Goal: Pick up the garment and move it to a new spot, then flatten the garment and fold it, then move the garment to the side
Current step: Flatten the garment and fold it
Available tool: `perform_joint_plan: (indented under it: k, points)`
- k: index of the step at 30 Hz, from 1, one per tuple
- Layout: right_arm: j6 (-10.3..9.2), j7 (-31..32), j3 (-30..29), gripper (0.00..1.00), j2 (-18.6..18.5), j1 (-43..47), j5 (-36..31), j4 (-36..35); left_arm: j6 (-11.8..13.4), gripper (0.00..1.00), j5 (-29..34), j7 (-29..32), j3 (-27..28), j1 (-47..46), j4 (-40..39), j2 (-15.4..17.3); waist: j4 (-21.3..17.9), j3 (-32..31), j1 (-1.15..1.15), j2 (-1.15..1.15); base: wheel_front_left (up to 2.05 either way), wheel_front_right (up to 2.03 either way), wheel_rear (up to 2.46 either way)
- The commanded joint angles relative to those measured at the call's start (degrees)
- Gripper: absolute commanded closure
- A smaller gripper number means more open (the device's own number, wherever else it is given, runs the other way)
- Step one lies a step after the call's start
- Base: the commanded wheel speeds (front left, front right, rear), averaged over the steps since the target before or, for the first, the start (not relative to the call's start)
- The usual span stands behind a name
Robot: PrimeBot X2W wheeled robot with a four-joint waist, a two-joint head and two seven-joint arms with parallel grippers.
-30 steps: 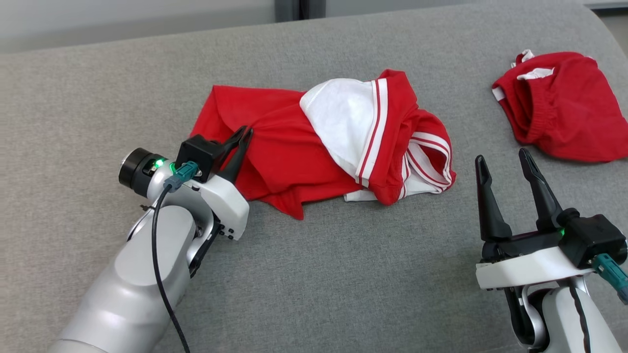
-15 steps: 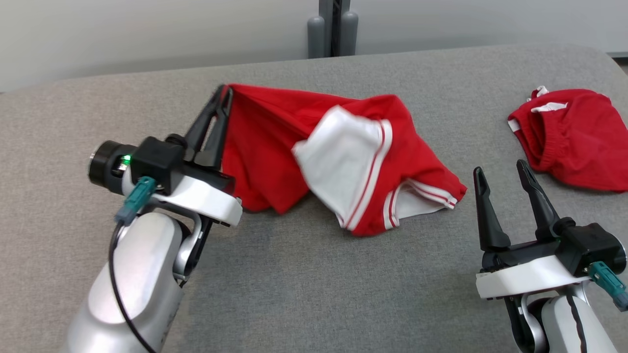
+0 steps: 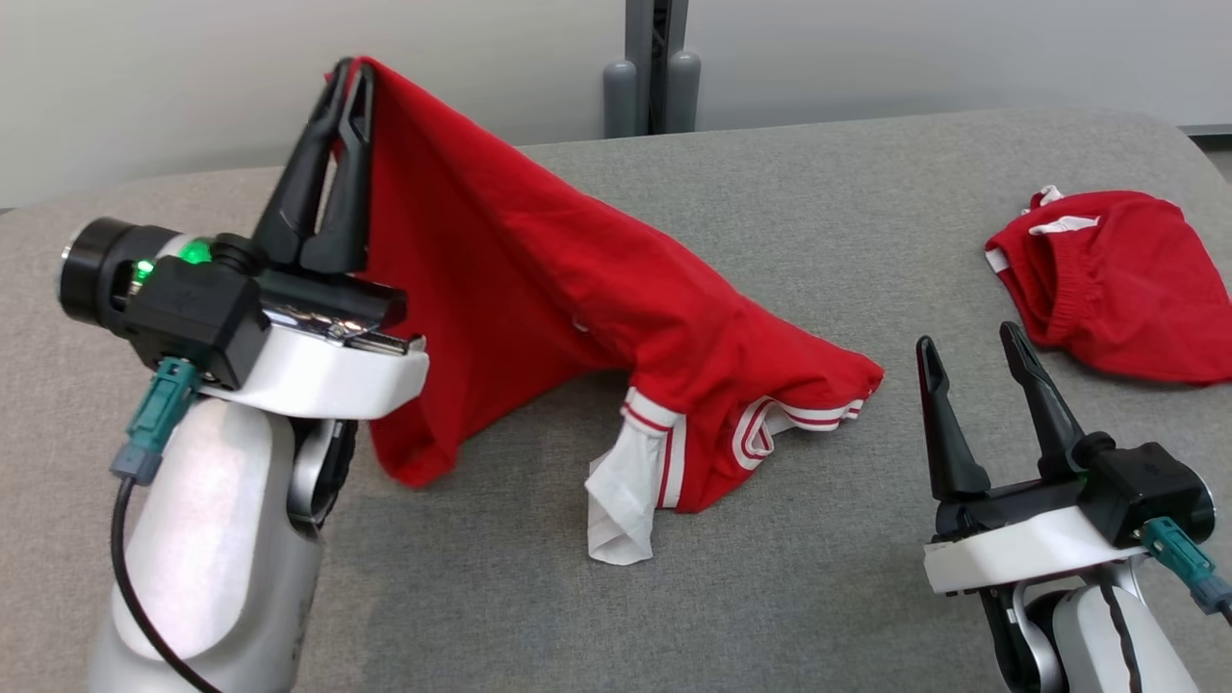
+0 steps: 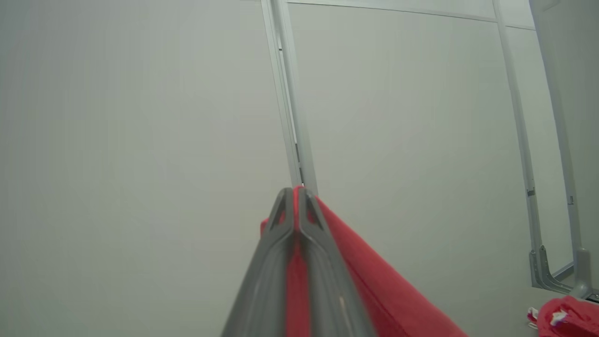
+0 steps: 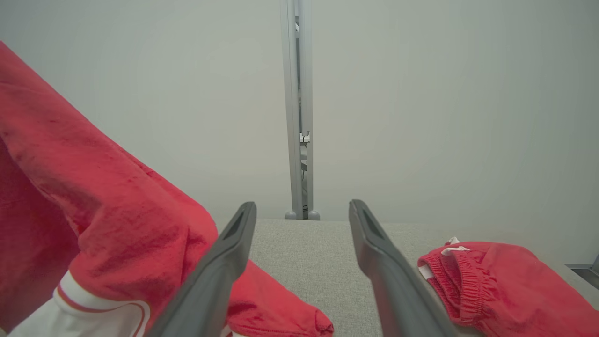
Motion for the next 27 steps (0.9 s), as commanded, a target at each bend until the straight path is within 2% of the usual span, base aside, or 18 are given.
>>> perform_joint_plan:
  k: [1,13,18,27]
  points:
    - [0.02,0.0,0.12,0.0,-0.09,-0.03,0.35,0.14,-0.53,1.0,0.89,-0.08,1.0,-0.96,-0.85,-0.19,-0.4,0.14,0.0,0.0,0.0,0.0,0.0]
    - [0.02,0.0,0.7,0.0,0.07,-0.57,1.18,0.4,-3.7,1.0,4.43,-0.08,0.38,-8.99,0.94,0.38,-3.59,-0.41,0.0,0.0,0.0,0.0,0.0]
    - [0.02,0.0,1.31,0.0,0.07,-0.21,2.42,0.28,-4.44,1.0,5.09,-0.08,-2.05,-12.53,1.36,0.06,-4.85,-0.65,0.0,0.0,0.0,0.0,0.0]
    - [0.02,0.0,2.24,0.0,0.07,-0.5,3.88,0.08,-4.96,1.0,3.1,-0.08,-9.18,-19.45,1.89,-2.58,-6.59,-0.44,0.0,0.0,0.0,0.0,0.0]
